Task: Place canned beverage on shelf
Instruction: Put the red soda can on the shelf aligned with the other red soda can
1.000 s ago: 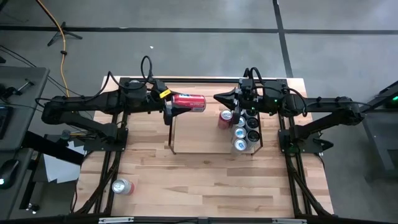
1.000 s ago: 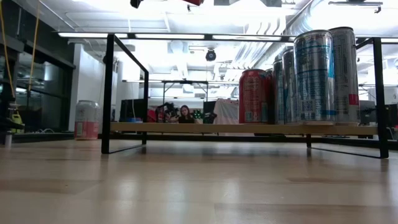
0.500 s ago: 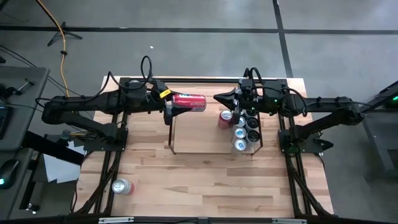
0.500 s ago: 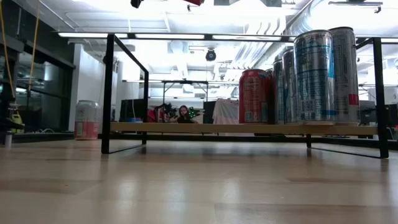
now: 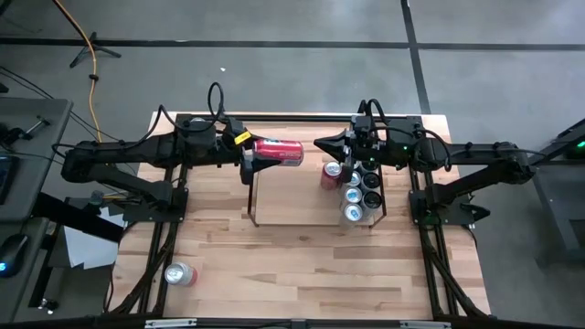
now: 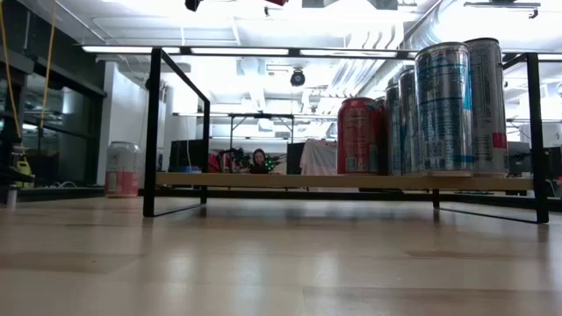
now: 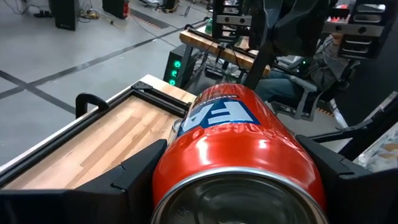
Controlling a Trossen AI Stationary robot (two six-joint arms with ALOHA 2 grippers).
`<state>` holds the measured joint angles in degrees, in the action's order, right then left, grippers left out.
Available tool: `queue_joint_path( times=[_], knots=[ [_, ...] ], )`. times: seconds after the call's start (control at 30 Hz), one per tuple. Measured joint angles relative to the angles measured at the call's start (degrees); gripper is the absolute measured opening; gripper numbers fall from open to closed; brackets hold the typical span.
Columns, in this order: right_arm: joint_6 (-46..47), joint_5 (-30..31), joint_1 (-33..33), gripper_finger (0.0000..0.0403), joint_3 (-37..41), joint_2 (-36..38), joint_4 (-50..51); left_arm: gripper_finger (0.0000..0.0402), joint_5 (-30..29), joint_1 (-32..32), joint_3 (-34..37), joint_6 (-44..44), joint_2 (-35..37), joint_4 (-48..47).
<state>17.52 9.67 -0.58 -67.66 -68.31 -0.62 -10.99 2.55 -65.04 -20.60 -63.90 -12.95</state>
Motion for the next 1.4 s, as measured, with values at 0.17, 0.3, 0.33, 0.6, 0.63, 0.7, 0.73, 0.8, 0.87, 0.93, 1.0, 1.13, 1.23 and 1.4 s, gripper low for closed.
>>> queue_joint_path(
  times=[0.17, 0.3, 0.33, 0.6, 0.63, 0.7, 0.73, 0.8, 0.87, 0.93, 1.0, 1.13, 1.23, 1.4],
  knots=[
    [-0.02, 0.28, -0.01, 0.0, 0.0, 0.0, 0.0, 0.025, -0.02, 0.0, 0.0, -0.32, 0.0, -0.01],
    [-0.02, 0.24, 0.0, 0.0, 0.0, 0.0, 0.0, 0.025, -0.03, 0.0, 0.0, -0.31, 0.0, -0.02],
    [-0.02, 0.24, 0.0, 0.0, 0.0, 0.0, 0.0, 0.025, -0.03, 0.0, 0.0, -0.31, 0.0, -0.04],
    [0.08, 0.18, -0.01, 0.0, 0.0, 0.0, 0.0, 0.025, -0.03, 0.0, 0.0, -0.29, 0.02, -0.69],
    [0.42, 0.19, 0.0, 0.0, 0.0, 0.0, -0.02, 0.025, -0.03, 0.0, 0.0, -0.29, 0.02, -1.21],
    [0.49, 0.17, 0.0, 0.0, 0.0, 0.0, -0.02, 0.025, -0.03, 0.0, 0.0, 0.01, 0.04, -2.93],
    [0.51, 0.17, -0.01, 0.0, 0.0, 0.0, -0.02, 0.025, -0.05, -0.02, 0.0, 0.21, 0.04, -3.92],
    [0.55, 0.16, 0.0, 0.0, 0.0, 0.01, -0.01, 0.025, -0.03, 0.0, 0.0, 0.29, 0.04, -5.53],
    [0.51, 0.15, 0.0, 0.0, 0.0, 0.02, -0.02, 0.025, -0.05, 0.0, 0.0, 0.27, 0.04, -6.31],
    [0.48, 0.15, 0.0, 0.0, 0.0, 0.0, -0.01, 0.025, -0.05, -0.02, 0.0, 0.26, 0.04, -6.45],
    [0.46, 0.15, 0.0, 0.0, 0.0, 0.0, 0.0, 0.025, -0.05, 0.0, 0.0, 0.25, 0.04, -6.41],
    [0.46, 0.09, 0.0, 0.0, 0.0, 0.0, 0.62, 0.025, -0.05, -0.02, 0.0, 0.26, 0.01, -6.44],
    [0.46, -0.2, 0.0, 0.0, 0.0, 0.0, 0.92, 0.025, 0.94, 0.0, -0.02, 0.28, -0.29, -6.75],
    [0.21, -0.17, 0.0, 0.0, 0.0, 0.0, 0.9, 0.025, 4.06, -0.04, -0.05, -0.01, -1.36, -7.4]
  ],
)
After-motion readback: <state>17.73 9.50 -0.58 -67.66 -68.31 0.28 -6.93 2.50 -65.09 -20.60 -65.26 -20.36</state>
